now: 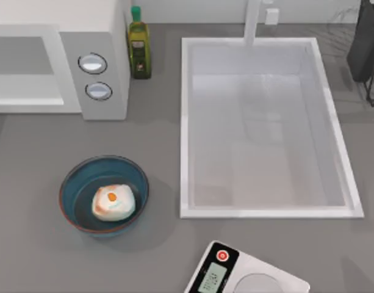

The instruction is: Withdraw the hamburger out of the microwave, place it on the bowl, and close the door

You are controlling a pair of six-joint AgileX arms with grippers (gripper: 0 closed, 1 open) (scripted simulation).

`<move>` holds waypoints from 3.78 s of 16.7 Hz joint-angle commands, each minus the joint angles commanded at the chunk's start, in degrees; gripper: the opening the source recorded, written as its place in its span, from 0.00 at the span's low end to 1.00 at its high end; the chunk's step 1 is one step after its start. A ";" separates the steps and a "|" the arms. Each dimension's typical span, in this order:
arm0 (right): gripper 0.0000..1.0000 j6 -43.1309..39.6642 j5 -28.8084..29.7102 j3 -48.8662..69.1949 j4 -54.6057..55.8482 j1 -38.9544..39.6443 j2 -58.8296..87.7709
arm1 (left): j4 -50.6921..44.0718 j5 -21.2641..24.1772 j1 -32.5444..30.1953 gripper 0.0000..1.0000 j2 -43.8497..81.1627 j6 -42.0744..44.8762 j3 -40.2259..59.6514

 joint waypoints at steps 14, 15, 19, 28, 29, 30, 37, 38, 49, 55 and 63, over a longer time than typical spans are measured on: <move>1.00 0.00 0.00 0.00 0.00 0.00 0.00 | 10.50 -4.81 -10.02 0.00 -17.98 -10.87 -21.95; 1.00 0.00 0.00 0.00 0.00 0.00 0.00 | 10.56 -4.83 -10.07 0.00 -18.07 -10.93 -22.04; 1.00 0.00 0.00 0.00 0.00 0.00 0.00 | 10.47 -4.74 -9.91 0.00 -18.02 -11.07 -22.23; 1.00 0.00 0.00 0.00 0.00 0.00 0.00 | 16.33 -14.53 -26.77 0.00 -35.40 -26.93 -37.67; 1.00 0.00 0.00 0.00 0.00 0.00 0.00 | 16.53 -14.87 -27.21 0.00 -35.84 -27.36 -38.10; 1.00 0.00 0.00 0.00 0.00 0.00 0.00 | 16.53 -14.88 -27.22 0.00 -35.84 -27.37 -38.11; 1.00 0.00 0.00 0.00 0.00 0.00 0.00 | 16.68 -19.35 -33.49 0.00 -38.26 -32.72 -39.69; 1.00 0.00 0.00 0.00 0.00 0.00 0.00 | 16.80 -21.21 -36.46 0.00 -39.33 -34.81 -40.36; 1.00 0.00 0.00 0.00 0.00 0.00 0.00 | 17.65 -34.44 -56.24 0.00 -47.40 -49.82 -45.33; 1.00 0.00 0.00 0.00 0.00 0.00 0.00 | 20.65 -34.53 -56.59 0.00 -40.28 -50.07 -40.49; 1.00 0.00 0.00 0.00 0.00 0.00 0.00 | 29.29 -35.57 -58.28 0.00 -18.49 -50.99 -28.20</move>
